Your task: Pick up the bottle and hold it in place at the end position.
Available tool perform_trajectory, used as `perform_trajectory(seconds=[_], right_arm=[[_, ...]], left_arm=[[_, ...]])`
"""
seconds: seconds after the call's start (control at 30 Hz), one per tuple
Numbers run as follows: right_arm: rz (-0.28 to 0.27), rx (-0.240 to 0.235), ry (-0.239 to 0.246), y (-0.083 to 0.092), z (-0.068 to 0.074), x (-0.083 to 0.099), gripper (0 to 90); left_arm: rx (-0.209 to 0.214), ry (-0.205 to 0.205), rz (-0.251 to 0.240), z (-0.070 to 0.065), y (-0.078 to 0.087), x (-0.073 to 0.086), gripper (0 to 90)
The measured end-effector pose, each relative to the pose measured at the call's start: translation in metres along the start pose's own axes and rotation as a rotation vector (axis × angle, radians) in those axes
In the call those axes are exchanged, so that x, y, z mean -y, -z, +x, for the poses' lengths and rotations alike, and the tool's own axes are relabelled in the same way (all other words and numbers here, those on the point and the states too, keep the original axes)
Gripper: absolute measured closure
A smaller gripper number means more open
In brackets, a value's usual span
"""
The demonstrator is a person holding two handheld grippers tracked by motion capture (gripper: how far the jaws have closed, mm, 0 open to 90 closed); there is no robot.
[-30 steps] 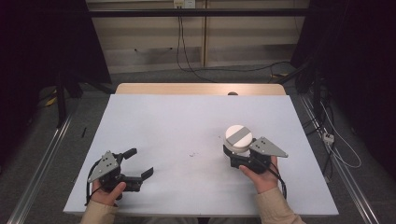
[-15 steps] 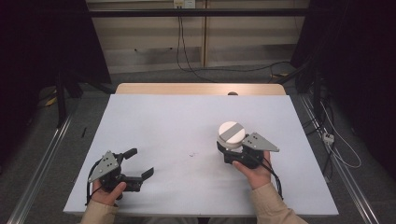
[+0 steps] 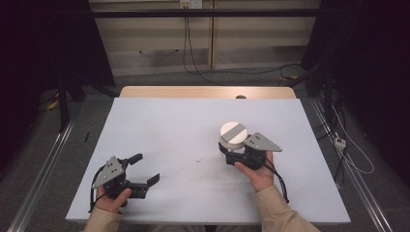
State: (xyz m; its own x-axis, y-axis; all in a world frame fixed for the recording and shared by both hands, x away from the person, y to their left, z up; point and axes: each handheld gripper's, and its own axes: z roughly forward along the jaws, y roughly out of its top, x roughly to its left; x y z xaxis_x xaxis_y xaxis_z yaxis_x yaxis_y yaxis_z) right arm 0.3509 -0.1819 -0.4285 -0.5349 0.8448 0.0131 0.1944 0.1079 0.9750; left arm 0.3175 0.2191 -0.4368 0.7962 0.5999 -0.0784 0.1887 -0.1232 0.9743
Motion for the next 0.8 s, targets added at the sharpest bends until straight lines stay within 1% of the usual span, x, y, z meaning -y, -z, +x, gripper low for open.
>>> perform_trajectory(seconds=[0.1,0.13,0.27,0.6,0.8], right_arm=[[-0.001,-0.004,0.008,-0.004,0.001,-0.001,18.5],[-0.002,-0.005,0.004,-0.006,0.002,-0.001,18.5],[-0.002,-0.004,0.006,-0.011,0.001,-0.002,18.5],[-0.011,0.009,-0.009,-0.023,-0.002,-0.005,18.5],[-0.01,0.01,-0.012,-0.031,-0.001,-0.005,18.5]], left_arm=[[0.001,-0.006,0.003,0.0,0.0,0.0,3.9],[0.001,-0.007,0.005,0.0,0.0,0.0,3.9],[0.001,-0.003,0.002,0.0,0.0,0.0,3.9],[0.001,-0.004,0.005,0.001,0.0,0.0,3.9],[0.002,-0.002,0.003,0.001,0.0,0.001,3.9]])
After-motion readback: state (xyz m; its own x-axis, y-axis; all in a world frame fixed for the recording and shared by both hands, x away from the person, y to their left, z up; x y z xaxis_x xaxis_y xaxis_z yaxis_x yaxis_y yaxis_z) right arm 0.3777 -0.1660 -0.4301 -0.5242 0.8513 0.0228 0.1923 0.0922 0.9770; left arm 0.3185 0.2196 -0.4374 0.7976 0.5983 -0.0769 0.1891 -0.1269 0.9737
